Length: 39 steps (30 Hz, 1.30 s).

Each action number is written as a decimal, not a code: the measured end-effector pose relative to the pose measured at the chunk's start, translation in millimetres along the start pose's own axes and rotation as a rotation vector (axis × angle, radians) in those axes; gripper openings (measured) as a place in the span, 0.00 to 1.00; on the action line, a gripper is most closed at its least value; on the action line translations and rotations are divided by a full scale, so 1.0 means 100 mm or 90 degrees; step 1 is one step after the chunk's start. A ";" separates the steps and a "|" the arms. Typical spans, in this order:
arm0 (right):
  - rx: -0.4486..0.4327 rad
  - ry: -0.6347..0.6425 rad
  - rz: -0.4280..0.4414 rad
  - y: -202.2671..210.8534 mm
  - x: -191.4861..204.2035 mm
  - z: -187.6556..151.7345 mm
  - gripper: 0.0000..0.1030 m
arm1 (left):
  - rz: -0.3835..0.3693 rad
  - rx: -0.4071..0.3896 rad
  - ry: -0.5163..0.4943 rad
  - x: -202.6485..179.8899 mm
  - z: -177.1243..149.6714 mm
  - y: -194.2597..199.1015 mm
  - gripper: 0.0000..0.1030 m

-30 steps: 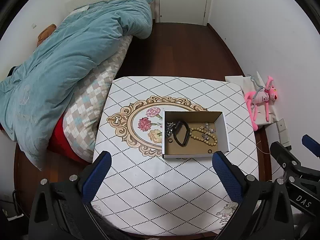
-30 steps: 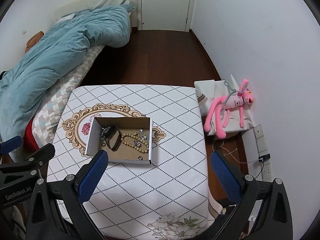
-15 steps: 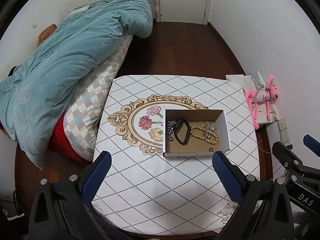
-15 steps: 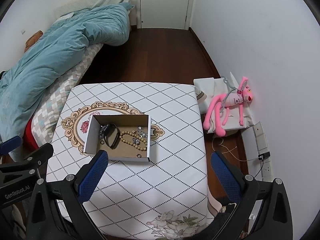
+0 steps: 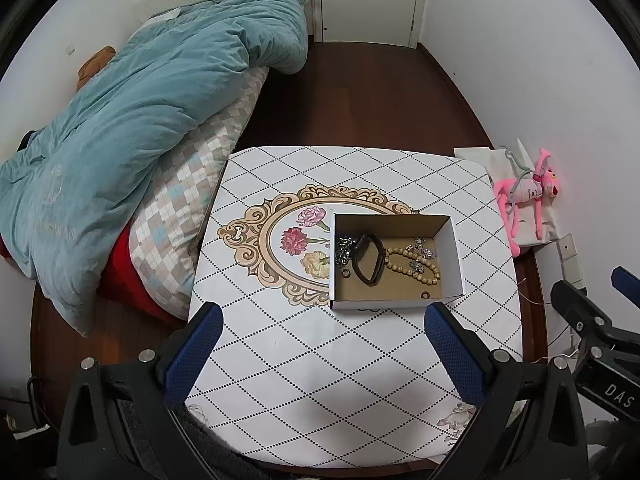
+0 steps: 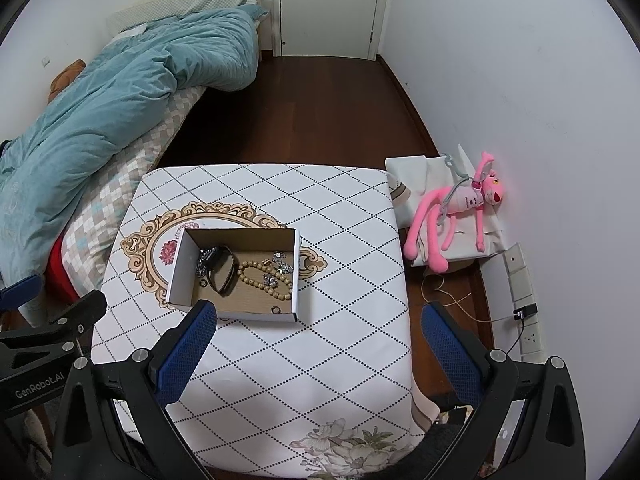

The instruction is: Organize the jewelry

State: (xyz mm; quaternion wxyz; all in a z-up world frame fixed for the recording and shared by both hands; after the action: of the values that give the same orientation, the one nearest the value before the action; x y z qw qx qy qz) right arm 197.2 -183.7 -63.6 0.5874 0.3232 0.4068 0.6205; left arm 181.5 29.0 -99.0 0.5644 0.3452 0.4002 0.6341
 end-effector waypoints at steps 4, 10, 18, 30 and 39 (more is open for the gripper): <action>0.005 0.001 0.002 0.00 0.00 -0.01 1.00 | 0.002 0.000 0.000 0.00 0.01 0.00 1.00; 0.005 0.002 -0.001 0.01 -0.01 -0.02 1.00 | 0.001 0.000 0.001 0.00 0.01 0.00 1.00; 0.003 0.002 -0.002 0.01 -0.02 -0.01 1.00 | 0.002 -0.002 0.000 0.00 0.01 0.02 1.00; 0.003 0.000 -0.001 0.03 -0.01 0.00 1.00 | 0.001 -0.001 -0.001 -0.01 0.02 0.04 1.00; 0.002 0.000 -0.002 0.04 0.00 0.00 1.00 | 0.001 -0.002 0.000 -0.02 0.02 0.05 1.00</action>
State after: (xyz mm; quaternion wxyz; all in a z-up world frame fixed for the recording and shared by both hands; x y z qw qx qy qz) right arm 195.7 -184.0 -60.4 0.5878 0.3238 0.4081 0.6190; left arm 181.4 26.6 -93.5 0.5643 0.3449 0.3989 0.6353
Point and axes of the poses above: each gripper's, at about its wrist camera, not at the fingertips, and y roughly against the way its jaws point, x to its left, z to its top, the point moved 8 cm from there along -y, roughly the way its jaws point, and after that the axes turned 1 degree about y, right-handed, at the moved point
